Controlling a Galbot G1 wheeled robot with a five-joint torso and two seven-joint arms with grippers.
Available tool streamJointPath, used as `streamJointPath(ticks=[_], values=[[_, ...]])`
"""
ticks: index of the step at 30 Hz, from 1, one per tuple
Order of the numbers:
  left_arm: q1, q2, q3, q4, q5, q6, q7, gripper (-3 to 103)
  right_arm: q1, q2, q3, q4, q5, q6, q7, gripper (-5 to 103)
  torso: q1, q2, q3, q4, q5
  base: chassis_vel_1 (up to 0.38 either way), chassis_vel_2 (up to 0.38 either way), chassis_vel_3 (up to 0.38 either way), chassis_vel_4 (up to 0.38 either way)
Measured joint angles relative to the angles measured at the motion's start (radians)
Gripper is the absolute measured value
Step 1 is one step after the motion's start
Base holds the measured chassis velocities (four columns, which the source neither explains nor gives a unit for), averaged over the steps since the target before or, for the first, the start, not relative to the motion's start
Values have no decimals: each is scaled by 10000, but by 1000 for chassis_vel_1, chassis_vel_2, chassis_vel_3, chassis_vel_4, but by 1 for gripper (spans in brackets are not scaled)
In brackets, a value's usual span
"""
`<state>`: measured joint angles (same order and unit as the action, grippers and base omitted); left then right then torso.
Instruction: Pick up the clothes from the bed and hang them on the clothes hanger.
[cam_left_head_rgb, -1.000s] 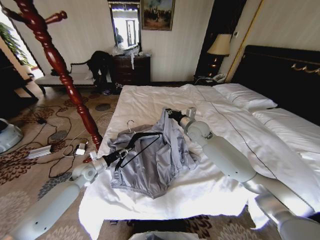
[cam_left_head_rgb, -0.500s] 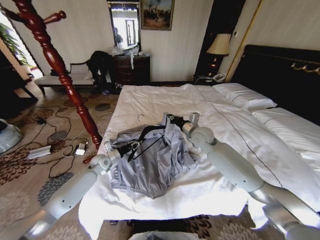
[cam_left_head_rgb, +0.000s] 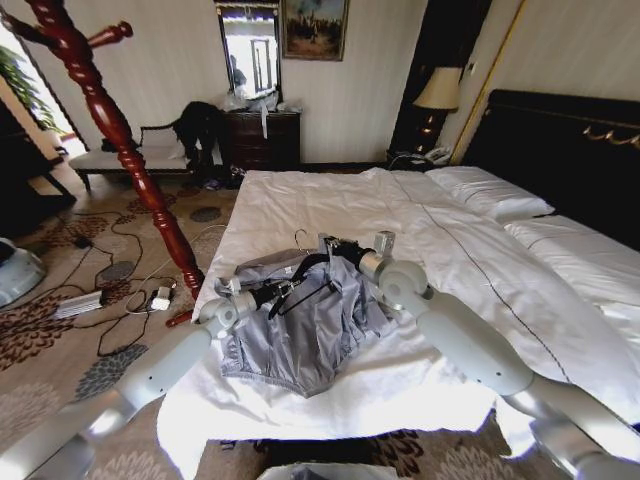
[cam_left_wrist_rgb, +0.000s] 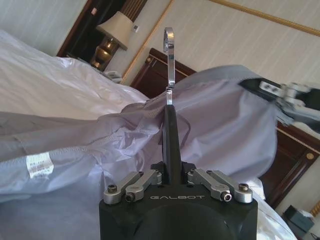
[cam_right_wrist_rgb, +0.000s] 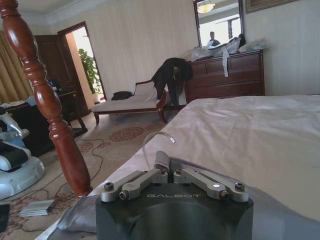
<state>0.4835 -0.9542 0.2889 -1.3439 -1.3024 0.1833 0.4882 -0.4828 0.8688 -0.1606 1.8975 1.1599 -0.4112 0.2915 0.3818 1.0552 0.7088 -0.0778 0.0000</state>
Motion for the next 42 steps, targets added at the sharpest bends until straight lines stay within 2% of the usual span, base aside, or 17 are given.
streamJointPath(ticks=[3, 8, 12, 25, 33, 34, 36, 39, 40, 42], values=[[-362, -339, 190, 316, -32, 0, 0, 16, -168, -56, -4, 128, 24, -28, 0, 0, 1, -1, 1, -4, 1, 0, 0, 0, 0], [-627, -501, 311, 574, -21, -8, 1, 16, -592, -267, 160, 394, 28, -65, -26, 0, 1, -1, 0, 2, 0, 0, 0, 0, 0], [-718, -539, 311, 679, -42, -12, 2, 16, -1105, -491, 415, 680, 11, -106, -166, 0, 0, 0, 0, -2, 0, 0, 0, 0, 0], [-1286, -1108, 482, 1175, -50, -29, -47, 16, -2157, -426, 561, 1508, 155, -252, -117, 0, 0, 0, 0, -1, -1, 0, 0, 0, 0], [-1369, -1160, 460, 1137, -92, -32, -86, 16, -2753, -417, 666, 1522, -528, -282, -233, -1, 0, 0, 0, -1, 0, 0, 0, 0, 0], [-1352, -1137, 451, 1073, -90, -34, -89, 16, -2843, -404, 665, 1465, -726, -280, -271, 9, 0, 0, 0, -1, -1, 0, 0, 0, 0], [-1335, -1113, 439, 1008, -86, -38, -93, 16, -2961, -401, 657, 1449, -843, -277, -298, 9, 0, 0, 0, 0, 0, 0, 0, 0, 0], [-1347, -1092, 403, 943, -74, -62, -127, 16, -3318, -482, 598, 1520, -1141, -266, -465, 25, 0, 0, 0, 0, -1, 0, 0, 0, 0], [-1347, -1092, 403, 943, -74, -62, -127, 16, -3318, -482, 598, 1520, -1141, -266, -465, 25, 0, 0, 0, 0, -1, 0, 0, 0, 0], [-1399, -1116, 367, 956, -69, -78, -144, 16, -3537, -558, 570, 1627, -1323, -256, -579, 36, -1, 0, 0, -2, 1, 0, 0, 0, 0]])
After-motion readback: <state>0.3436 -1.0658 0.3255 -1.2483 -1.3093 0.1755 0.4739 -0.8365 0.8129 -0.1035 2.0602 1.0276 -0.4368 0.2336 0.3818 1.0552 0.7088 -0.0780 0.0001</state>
